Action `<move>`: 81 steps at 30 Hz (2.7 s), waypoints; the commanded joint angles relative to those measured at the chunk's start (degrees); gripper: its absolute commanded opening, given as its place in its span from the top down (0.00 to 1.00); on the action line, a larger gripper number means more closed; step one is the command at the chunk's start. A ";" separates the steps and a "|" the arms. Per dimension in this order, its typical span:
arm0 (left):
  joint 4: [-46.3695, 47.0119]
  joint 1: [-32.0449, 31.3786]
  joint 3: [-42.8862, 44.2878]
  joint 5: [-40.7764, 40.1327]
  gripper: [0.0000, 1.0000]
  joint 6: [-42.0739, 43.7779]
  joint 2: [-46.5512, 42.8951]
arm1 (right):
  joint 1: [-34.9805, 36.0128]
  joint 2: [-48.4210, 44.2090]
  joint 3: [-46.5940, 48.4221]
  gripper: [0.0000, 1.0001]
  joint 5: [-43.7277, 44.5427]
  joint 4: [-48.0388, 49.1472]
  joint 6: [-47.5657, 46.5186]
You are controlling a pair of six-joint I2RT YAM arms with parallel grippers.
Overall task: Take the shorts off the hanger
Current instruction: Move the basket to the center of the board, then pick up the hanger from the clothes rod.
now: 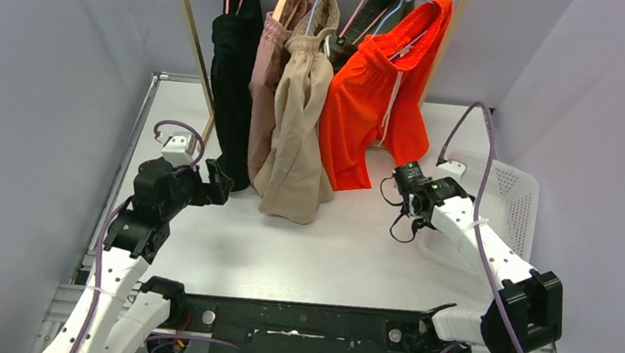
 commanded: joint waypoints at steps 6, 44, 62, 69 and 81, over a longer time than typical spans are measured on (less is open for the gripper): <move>1.51 0.20 1.66 -0.38 0.15 -0.08 -0.26 | -12.61 -8.69 -4.78 0.01 -8.29 8.09 -2.76; 1.64 0.97 2.16 -5.72 0.15 -2.44 -0.54 | -21.68 22.82 31.50 0.02 -24.01 25.43 -22.42; 1.37 1.08 1.93 -11.01 0.15 -3.74 -1.66 | 7.73 8.85 38.23 0.07 -18.55 43.26 -19.09; 0.81 1.08 1.85 -11.43 0.15 -3.73 -2.51 | 9.36 15.66 48.28 0.09 -14.70 47.02 -21.65; 1.32 1.08 1.42 -11.06 0.15 -3.84 -2.44 | 3.09 24.92 62.83 0.29 -22.98 43.47 -13.27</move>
